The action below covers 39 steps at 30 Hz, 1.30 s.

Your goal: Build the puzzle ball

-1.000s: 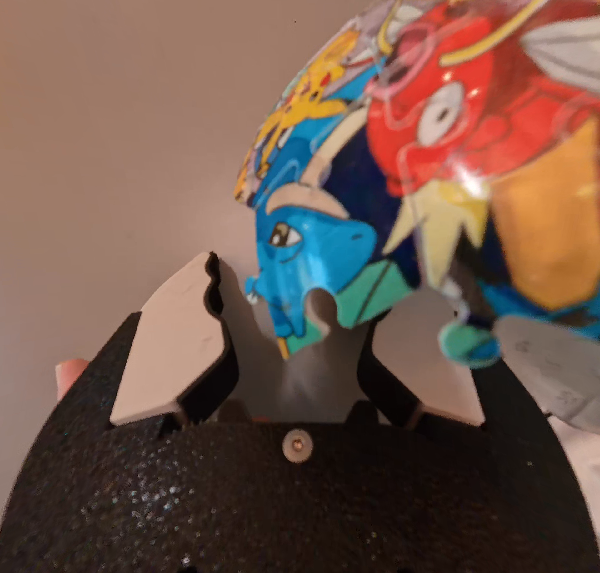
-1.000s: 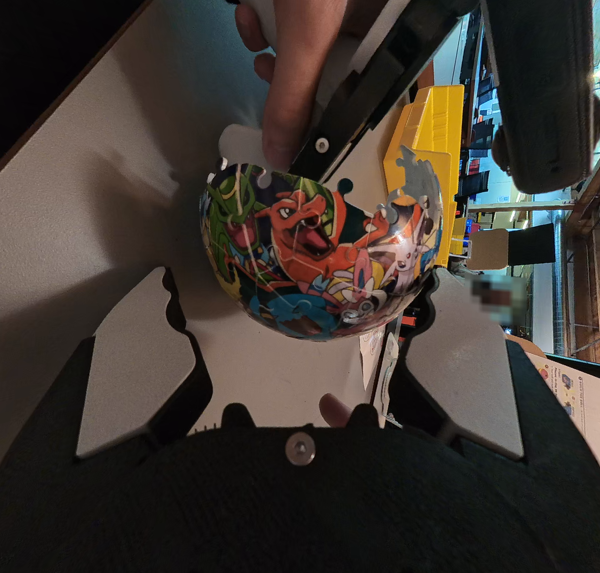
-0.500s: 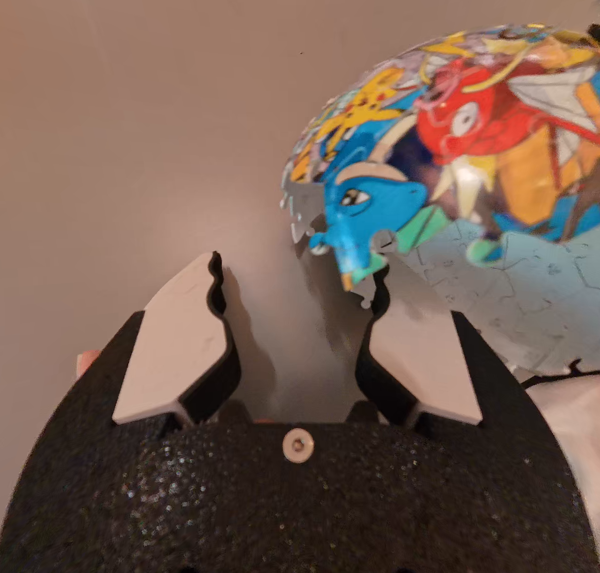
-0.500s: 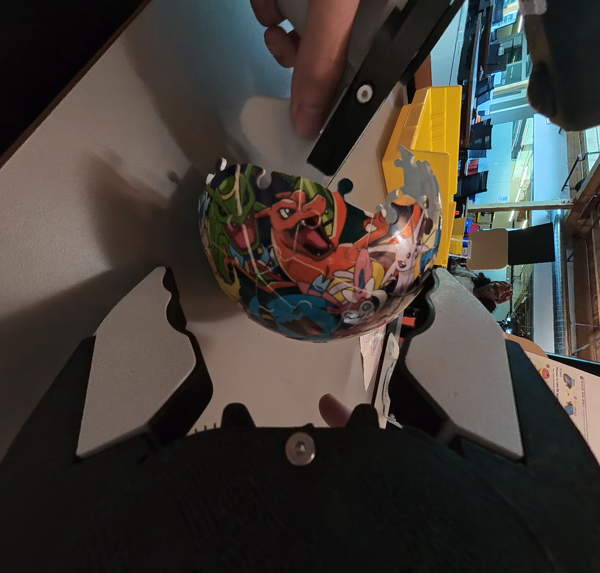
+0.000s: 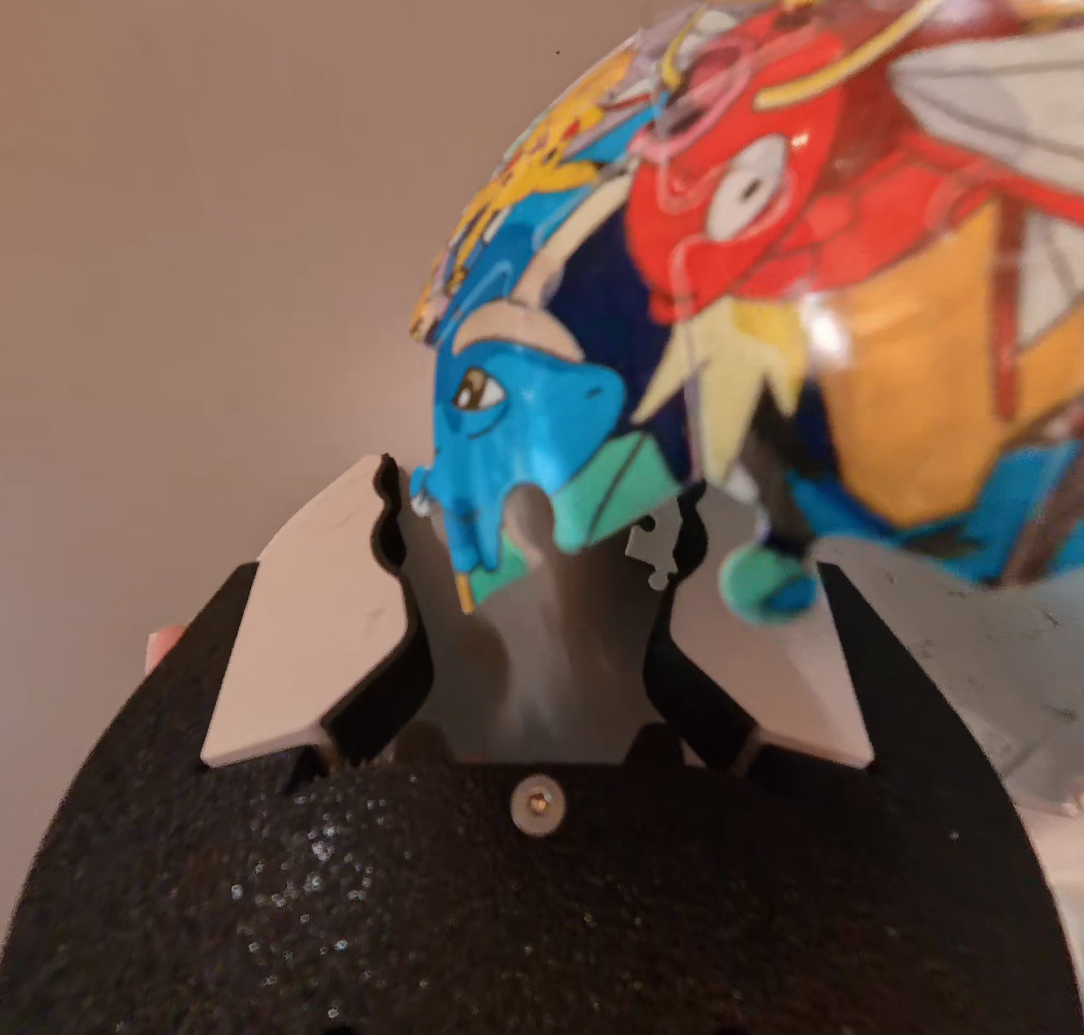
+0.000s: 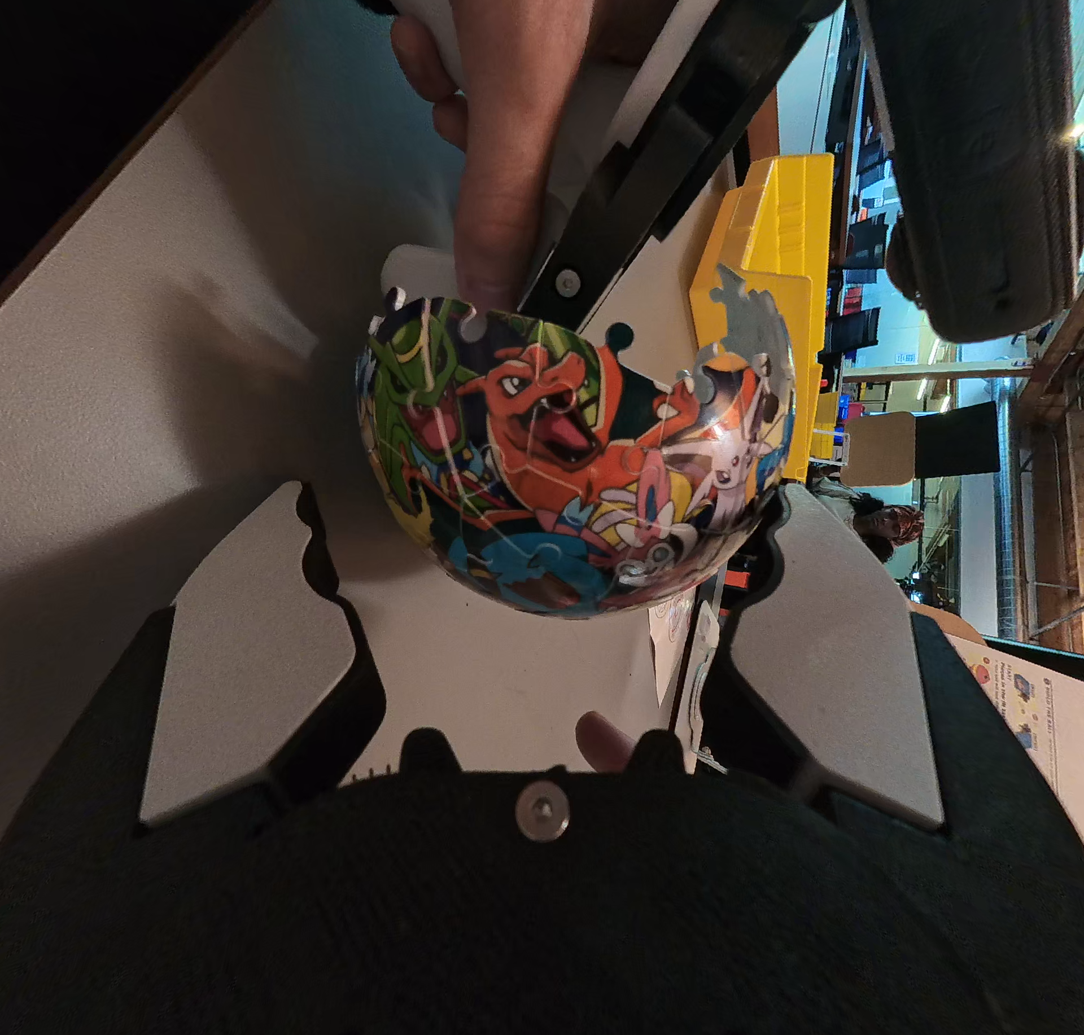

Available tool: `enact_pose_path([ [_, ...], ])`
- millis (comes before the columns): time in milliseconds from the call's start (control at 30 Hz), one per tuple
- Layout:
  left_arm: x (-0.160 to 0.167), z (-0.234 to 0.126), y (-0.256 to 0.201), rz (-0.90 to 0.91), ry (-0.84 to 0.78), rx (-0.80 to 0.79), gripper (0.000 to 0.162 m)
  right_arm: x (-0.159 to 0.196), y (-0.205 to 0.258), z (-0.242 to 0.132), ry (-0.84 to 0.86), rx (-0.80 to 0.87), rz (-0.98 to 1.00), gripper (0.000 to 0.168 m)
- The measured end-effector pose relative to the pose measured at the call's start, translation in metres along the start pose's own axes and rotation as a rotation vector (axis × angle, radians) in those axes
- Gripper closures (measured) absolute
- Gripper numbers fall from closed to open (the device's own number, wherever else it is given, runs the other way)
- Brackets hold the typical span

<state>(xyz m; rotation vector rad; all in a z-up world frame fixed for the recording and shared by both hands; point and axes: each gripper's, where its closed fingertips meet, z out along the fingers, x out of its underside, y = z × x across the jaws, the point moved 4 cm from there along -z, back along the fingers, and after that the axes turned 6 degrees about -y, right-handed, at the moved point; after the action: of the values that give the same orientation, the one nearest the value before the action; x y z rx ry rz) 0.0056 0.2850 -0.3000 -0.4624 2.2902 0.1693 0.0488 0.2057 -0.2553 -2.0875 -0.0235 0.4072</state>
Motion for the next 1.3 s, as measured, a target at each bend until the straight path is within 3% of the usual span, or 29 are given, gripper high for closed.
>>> enact_pose_path([
  [367, 0.002, -0.008, 0.014, -0.04, 0.006, 0.12, 0.071, 0.0, 0.0, 0.0, 0.002, -0.001, -0.003, 0.03],
  [1067, -0.004, 0.004, 0.0, 0.151, 0.007, 0.103, 0.071, 0.004, -0.001, 0.002, -0.016, 0.009, 0.047, 0.03],
  [1300, -0.009, -0.009, 0.014, -0.017, -0.055, 0.134, 0.068, 0.003, -0.001, 0.0, 0.004, 0.006, 0.001, 0.031],
])
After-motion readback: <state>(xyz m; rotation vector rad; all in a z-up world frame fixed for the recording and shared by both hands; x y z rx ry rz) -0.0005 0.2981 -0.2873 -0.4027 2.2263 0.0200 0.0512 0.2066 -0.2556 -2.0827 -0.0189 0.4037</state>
